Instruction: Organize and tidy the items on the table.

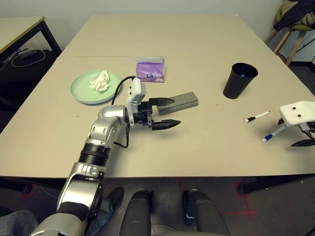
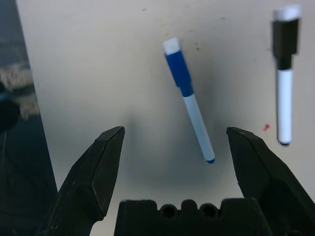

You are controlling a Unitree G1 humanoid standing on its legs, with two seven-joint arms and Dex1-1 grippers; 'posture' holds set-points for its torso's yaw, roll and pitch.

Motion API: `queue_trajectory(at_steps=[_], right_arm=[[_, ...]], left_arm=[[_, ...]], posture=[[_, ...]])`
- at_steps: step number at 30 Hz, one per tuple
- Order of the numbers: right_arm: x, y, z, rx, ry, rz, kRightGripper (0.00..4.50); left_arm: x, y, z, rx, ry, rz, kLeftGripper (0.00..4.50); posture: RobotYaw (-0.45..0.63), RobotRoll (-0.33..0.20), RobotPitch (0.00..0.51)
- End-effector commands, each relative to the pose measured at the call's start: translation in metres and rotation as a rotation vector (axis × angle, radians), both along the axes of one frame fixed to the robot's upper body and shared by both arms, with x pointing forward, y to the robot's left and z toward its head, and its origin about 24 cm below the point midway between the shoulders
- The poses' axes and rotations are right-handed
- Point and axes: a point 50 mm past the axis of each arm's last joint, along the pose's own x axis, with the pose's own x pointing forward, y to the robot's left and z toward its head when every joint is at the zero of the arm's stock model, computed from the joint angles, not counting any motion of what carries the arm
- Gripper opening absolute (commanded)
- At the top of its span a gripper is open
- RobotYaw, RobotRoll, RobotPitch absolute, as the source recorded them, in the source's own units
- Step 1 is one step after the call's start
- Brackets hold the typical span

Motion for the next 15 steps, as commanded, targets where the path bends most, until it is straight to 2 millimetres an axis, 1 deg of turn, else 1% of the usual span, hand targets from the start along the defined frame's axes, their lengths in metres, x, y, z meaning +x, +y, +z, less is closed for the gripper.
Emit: queue_trajectory(at_steps=[1,5,8,15], right_arm=[[0.0,0.002,-0.002,-0.035,0.023,0.065,4.5],[0.0,0.004,-0.005,-0.045,0.019,0.129,4.5],[0.001,0.008,-0.008,-0.019,0.006,0.166,4.5],[0.003,0.014,-0.021,-0.029,-0.034,0.252,4.5]], left_arm=[[-0.004,0.0,0.001,0.004,-0.018,-0.003,4.48],[-0.004,0.0,0.001,0.003,-0.021,0.003,4.48],[-0.004,0.0,0.001,0.002,-0.026,0.01,4.48],[-0.003,0.002,0.003,0.0,-0.043,0.036,4.48]], posture=[[0.12,0.0,0.126],[0.13,0.0,0.128],[0.13,0.0,0.129],[0.15,0.0,0.134]])
